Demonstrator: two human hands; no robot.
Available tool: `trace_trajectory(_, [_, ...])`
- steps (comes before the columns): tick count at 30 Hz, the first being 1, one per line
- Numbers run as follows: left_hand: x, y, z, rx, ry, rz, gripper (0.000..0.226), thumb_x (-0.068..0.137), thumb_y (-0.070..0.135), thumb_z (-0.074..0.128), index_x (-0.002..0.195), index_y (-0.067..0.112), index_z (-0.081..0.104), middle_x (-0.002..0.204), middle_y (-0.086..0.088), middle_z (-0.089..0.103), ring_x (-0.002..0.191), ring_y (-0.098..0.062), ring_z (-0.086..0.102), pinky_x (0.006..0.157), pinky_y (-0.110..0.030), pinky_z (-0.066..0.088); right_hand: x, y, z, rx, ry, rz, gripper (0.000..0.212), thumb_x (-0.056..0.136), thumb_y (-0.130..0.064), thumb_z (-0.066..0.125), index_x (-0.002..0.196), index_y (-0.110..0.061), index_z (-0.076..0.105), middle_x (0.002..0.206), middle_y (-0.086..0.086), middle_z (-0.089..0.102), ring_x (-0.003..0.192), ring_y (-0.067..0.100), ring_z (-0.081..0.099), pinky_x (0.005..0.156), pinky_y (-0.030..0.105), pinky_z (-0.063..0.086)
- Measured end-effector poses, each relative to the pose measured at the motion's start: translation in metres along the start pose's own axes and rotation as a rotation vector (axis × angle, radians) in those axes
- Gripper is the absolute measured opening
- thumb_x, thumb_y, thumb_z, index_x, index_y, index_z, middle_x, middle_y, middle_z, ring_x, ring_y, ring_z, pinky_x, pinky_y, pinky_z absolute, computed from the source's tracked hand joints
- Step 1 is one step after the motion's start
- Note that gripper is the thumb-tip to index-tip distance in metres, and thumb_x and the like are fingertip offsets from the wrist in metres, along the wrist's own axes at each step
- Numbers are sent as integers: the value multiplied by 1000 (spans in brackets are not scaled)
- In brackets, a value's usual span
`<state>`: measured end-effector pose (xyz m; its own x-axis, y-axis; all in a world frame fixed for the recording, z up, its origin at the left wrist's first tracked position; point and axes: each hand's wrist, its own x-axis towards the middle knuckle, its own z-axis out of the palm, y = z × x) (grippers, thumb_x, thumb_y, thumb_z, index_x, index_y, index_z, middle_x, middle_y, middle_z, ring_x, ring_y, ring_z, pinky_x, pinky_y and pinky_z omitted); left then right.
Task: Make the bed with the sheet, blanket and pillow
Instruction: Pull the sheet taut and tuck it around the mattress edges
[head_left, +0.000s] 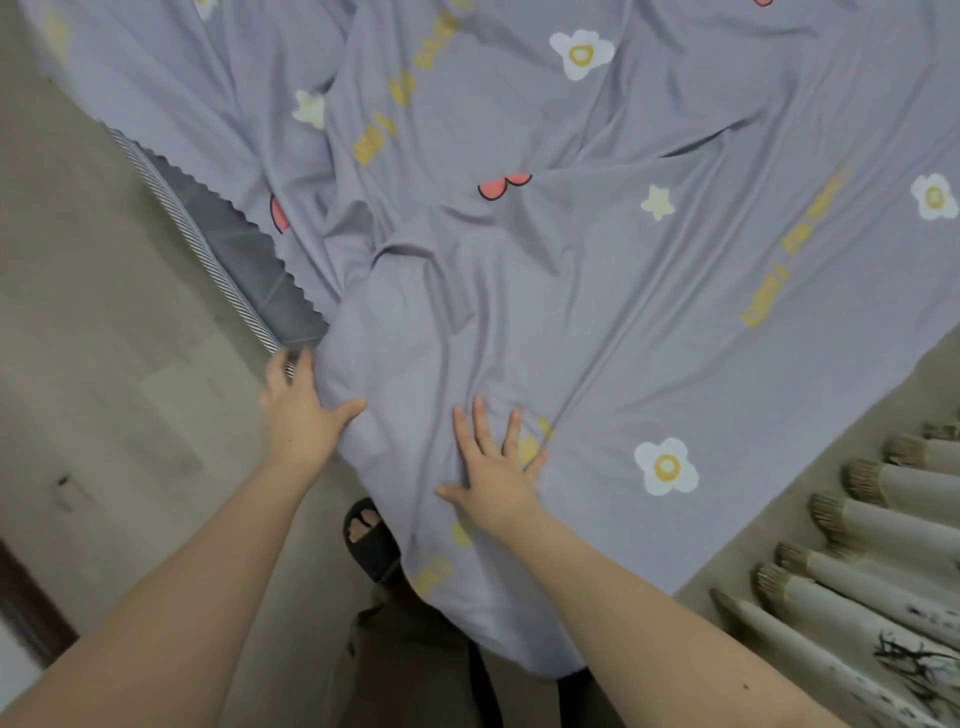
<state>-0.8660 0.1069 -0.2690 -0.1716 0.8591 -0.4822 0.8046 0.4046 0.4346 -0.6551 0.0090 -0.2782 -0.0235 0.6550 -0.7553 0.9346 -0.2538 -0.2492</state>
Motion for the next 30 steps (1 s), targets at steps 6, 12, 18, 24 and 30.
trace_trajectory(6, [27, 8, -16, 327, -149, 117, 31, 73, 44, 60, 77, 14, 65, 103, -8, 58, 103, -29, 43, 85, -37, 31, 22, -41, -4, -10, -15, 234, 131, 72, -58, 71, 130, -41, -45, 141, -16, -51, 137, 53, -27, 99, 79, 15])
trace_trajectory(12, [8, -23, -29, -242, -262, 19, 13, 85, 20, 64, 77, 11, 59, 70, -1, 60, 70, -23, 55, 54, -23, 41, 26, -51, -8, -20, -48, 297, 134, 71, -53, 76, 137, -34, -40, 141, -12, -51, 137, 56, -22, 98, 80, 21])
trace_trajectory(18, [-15, -58, -35, -307, -390, -117, 37, 79, 28, 77, 102, 5, 60, 97, -11, 67, 90, -27, 63, 76, -36, 49, 25, -50, -8, -7, -39, 279, 130, 75, -47, 75, 140, -35, -37, 141, -14, -51, 137, 55, -24, 99, 80, 19])
trace_trajectory(24, [-37, -49, -52, -288, -445, 59, 36, 82, 23, 69, 116, 17, 61, 102, -5, 71, 95, -25, 66, 84, -40, 53, 26, -46, -5, 0, 1, 264, 134, 73, -44, 77, 127, -45, -46, 138, -19, -53, 138, 53, -23, 99, 78, 20])
trace_trajectory(30, [-65, -27, -63, 206, -519, 525, 33, 94, 38, 44, 124, 23, 43, 107, -10, 62, 99, -35, 58, 75, -39, 47, 15, -53, -24, -74, 2, 262, 117, 79, -46, 68, 144, -38, -29, 157, -12, -26, 143, 52, -1, 103, 63, 36])
